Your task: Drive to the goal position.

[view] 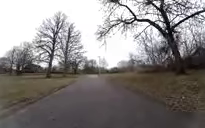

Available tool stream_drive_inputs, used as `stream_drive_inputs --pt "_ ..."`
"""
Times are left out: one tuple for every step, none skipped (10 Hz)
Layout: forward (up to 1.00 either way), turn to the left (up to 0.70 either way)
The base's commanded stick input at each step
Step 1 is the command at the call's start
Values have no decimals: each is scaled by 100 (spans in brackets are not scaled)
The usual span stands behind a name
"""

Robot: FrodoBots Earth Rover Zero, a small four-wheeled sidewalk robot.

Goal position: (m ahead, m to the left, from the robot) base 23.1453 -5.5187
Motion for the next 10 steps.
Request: stream_drive_inputs --pt "100 0" --pt "100 0" --pt "100 0" --pt "100 0" --pt "100 0" --pt "100 0" --pt "100 0" --pt "100 0" --pt "100 0" --pt "100 0"
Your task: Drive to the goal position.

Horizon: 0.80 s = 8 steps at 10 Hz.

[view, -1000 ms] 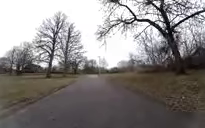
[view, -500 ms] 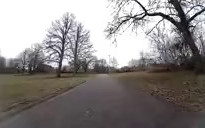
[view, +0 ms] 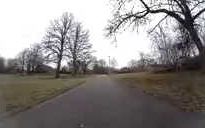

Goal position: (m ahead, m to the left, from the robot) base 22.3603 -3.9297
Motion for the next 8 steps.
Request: stream_drive_inputs --pt "100 0" --pt "100 0" --pt "100 0" --pt "100 0" --pt "100 0" --pt "100 0" --pt "100 0" --pt "100 0"
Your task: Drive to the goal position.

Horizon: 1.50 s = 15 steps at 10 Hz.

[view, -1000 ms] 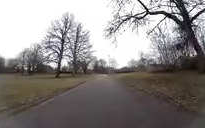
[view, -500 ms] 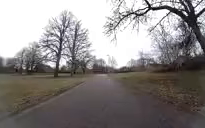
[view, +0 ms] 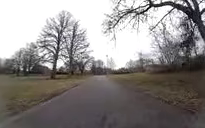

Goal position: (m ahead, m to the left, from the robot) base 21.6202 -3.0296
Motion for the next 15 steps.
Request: stream_drive_inputs --pt "100 0" --pt "100 0" --pt "100 0" --pt "100 0" --pt "100 0" --pt "100 0" --pt "100 0" --pt "100 0" --pt "100 0" --pt "100 0" --pt "100 0" --pt "100 0" --pt "100 0" --pt "100 11" --pt "100 40"
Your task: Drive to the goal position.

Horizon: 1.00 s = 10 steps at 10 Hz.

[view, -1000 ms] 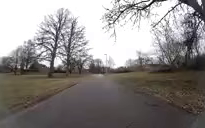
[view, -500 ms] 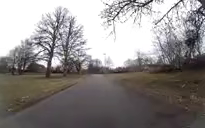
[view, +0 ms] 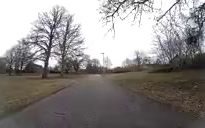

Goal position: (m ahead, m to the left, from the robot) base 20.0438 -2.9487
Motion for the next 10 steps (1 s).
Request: stream_drive_inputs --pt "100 40" --pt "100 40" --pt "100 40" --pt "100 40" --pt "100 22" --pt "100 0" --pt "100 0" --pt "100 0" --pt "100 0" --pt "100 0"
